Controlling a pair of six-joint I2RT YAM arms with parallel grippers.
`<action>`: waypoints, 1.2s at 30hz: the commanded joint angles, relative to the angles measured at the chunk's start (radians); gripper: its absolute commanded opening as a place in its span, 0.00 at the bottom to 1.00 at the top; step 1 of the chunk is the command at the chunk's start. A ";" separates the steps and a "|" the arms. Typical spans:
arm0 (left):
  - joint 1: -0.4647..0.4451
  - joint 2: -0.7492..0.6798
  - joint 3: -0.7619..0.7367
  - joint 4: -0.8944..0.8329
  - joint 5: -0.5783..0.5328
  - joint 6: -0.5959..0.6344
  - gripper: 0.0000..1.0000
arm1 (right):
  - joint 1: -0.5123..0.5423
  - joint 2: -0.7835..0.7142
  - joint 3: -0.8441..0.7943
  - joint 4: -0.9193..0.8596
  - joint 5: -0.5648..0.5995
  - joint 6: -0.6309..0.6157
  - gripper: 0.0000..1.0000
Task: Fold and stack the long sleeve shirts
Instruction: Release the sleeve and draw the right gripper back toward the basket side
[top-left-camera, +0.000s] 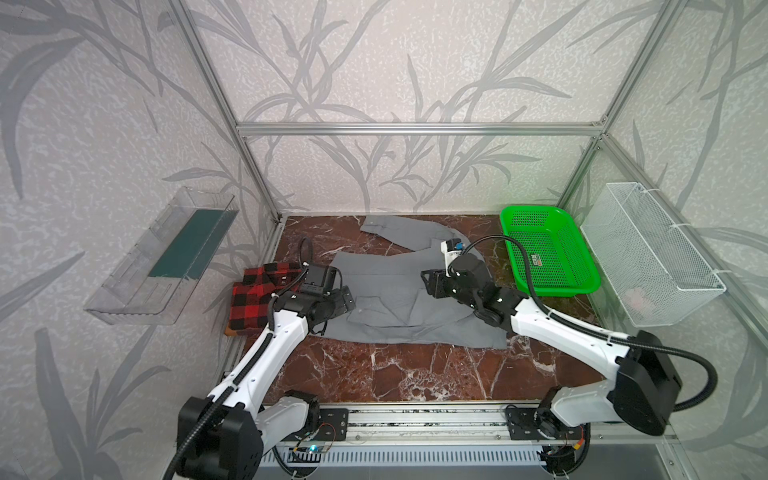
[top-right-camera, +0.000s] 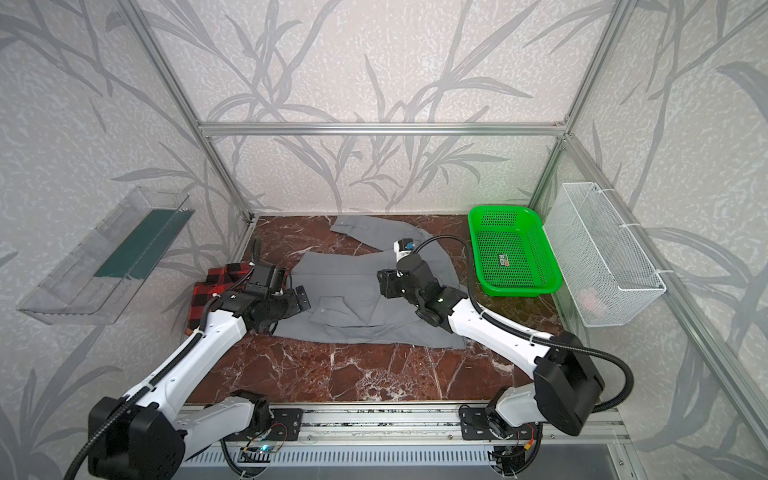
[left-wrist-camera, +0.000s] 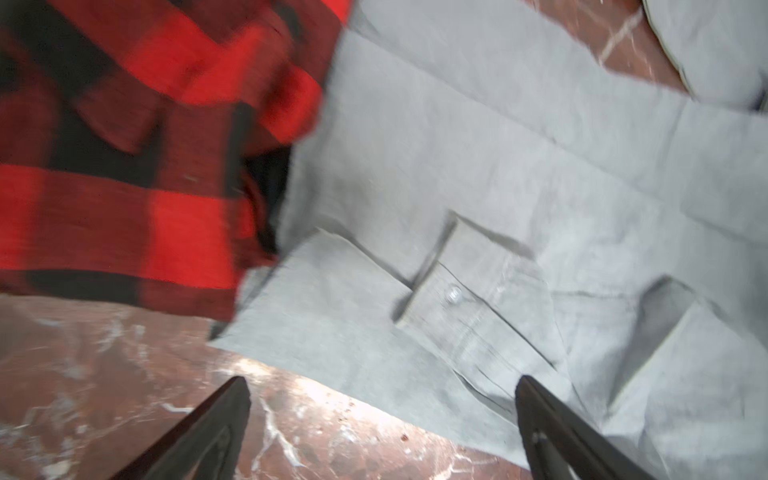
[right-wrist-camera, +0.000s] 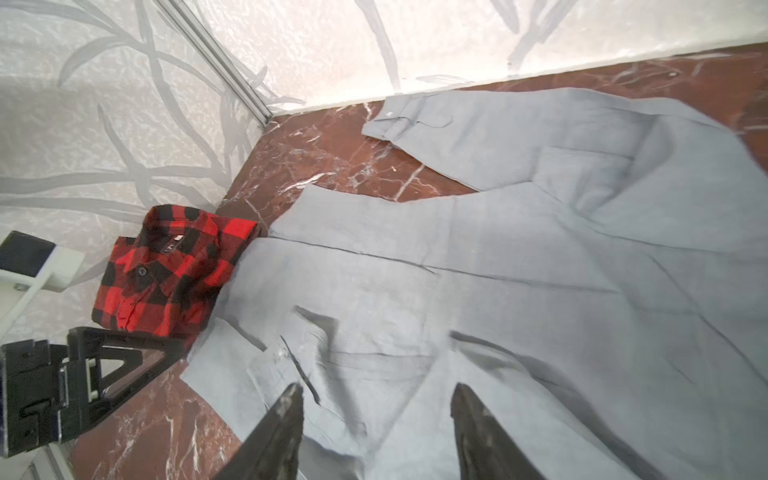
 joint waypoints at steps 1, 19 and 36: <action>-0.085 0.029 -0.060 -0.010 0.037 -0.077 0.99 | -0.079 -0.062 -0.115 -0.083 -0.016 -0.014 0.57; -0.220 0.144 -0.129 0.153 -0.088 -0.179 0.79 | -0.203 -0.205 -0.299 -0.063 -0.107 -0.039 0.56; -0.221 0.276 -0.081 0.247 -0.136 -0.156 0.53 | -0.213 -0.295 -0.370 -0.045 -0.143 -0.054 0.56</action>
